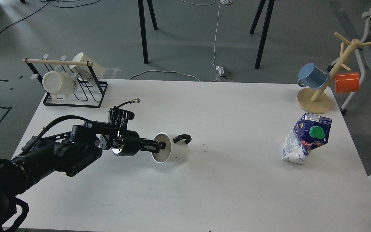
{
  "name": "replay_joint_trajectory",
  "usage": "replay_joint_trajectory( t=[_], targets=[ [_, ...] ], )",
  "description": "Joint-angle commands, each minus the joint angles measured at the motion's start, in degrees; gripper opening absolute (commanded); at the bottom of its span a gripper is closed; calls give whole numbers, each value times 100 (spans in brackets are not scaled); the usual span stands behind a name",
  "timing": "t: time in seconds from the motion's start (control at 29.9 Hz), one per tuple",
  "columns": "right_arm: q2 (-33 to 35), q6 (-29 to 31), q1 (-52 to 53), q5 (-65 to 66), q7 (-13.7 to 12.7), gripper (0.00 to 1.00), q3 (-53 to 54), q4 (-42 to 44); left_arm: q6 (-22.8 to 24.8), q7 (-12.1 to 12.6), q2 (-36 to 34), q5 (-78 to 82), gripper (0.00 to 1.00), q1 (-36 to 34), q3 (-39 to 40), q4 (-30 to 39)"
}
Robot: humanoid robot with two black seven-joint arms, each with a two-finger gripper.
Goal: Place cup and milk with both arms
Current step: 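Grasp the white mug rim with the left gripper and lift it, then carry the mug toward the table center and lower it, then release the mug and retract the left gripper toward the robot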
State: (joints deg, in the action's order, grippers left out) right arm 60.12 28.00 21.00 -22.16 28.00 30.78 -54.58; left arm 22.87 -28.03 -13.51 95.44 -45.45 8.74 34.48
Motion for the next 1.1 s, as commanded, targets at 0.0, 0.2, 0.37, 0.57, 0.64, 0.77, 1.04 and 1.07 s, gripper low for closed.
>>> replay_joint_trajectory(
  t=[0.0, 0.2, 0.37, 0.57, 0.64, 0.77, 1.04, 1.07],
  targets=[
    [-9, 0, -8, 1, 0, 98, -11, 0, 16, 3, -55, -16, 15, -25, 5, 50],
    [-27, 0, -17, 1, 0, 98, -19, 0, 165, 3, -91, -43, 40, -43, 66, 68],
    [-45, 0, -26, 1, 0, 98, -19, 44, 306, 3, -196, -52, 46, -61, 110, 77],
    [-62, 0, -35, 1, 0, 98, -28, 70, 513, 3, -415, -60, 49, -166, 128, 340],
    [-62, 0, -52, 1, 0, 98, -28, 70, 513, 3, -433, -78, 50, -175, 241, 402],
    [-106, 0, -52, 1, 0, 98, -28, 70, 513, 3, -442, -96, 55, -184, 628, 420],
    [-106, 0, -105, -471, 0, 97, 7, -105, 513, 3, -521, -1585, 77, -78, 1919, 833],
    [-97, 0, -183, -917, 0, 97, -2, -210, 513, 3, -547, -2103, 78, -78, 2016, 833]
  ],
)
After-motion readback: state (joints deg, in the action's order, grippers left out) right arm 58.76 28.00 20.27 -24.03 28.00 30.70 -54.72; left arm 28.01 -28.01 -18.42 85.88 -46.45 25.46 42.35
